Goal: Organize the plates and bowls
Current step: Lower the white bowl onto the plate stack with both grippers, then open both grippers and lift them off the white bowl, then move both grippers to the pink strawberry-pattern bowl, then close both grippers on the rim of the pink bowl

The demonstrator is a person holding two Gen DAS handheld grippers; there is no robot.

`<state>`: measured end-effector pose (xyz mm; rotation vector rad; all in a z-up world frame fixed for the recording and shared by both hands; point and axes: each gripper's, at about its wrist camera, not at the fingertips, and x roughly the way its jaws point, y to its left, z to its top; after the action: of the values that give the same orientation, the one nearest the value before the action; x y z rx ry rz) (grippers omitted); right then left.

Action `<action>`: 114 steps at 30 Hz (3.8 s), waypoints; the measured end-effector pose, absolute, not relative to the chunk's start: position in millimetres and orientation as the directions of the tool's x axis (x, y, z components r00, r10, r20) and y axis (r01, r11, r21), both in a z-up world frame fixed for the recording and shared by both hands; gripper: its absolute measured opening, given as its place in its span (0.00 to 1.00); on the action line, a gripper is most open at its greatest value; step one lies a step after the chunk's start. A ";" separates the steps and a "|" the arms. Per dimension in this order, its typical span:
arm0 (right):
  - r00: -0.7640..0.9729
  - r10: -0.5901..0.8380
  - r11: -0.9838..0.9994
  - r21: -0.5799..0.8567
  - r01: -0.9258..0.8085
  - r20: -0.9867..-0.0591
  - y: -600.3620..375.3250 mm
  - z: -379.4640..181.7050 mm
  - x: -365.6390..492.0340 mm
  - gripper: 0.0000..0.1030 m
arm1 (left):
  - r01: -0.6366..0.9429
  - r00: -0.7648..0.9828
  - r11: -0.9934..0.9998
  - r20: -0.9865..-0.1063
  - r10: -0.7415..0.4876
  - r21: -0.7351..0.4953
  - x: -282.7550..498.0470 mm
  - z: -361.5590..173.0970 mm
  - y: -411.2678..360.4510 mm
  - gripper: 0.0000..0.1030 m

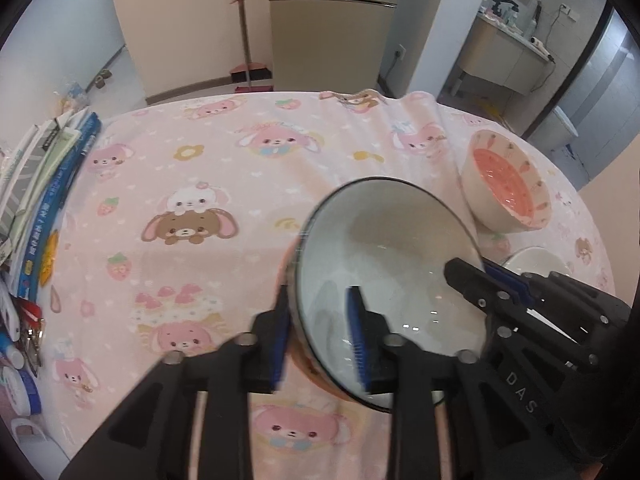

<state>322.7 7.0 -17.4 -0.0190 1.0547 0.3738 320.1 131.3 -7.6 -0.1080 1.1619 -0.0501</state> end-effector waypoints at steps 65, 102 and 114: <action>0.585 0.346 0.933 0.334 -0.133 -0.733 -198.3 68.5 388.4 0.51 | -0.019 0.792 0.950 -0.585 -0.177 -0.312 353.6 130.4 45.0 0.88; 0.417 0.310 0.948 0.309 -0.072 -0.854 -171.6 -26.0 427.3 0.15 | 0.040 0.548 0.988 -0.824 -0.145 -0.148 431.4 -1.0 10.1 0.23; 0.427 0.294 0.955 0.278 -0.100 -0.855 -158.6 -28.1 427.2 0.05 | 0.034 0.453 0.990 -0.881 -0.141 -0.140 443.0 -36.8 -4.0 0.09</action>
<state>427.2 -158.6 -28.1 0.1963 1.1044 0.2481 443.0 -4.0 -36.8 -0.1074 1.0964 -0.1082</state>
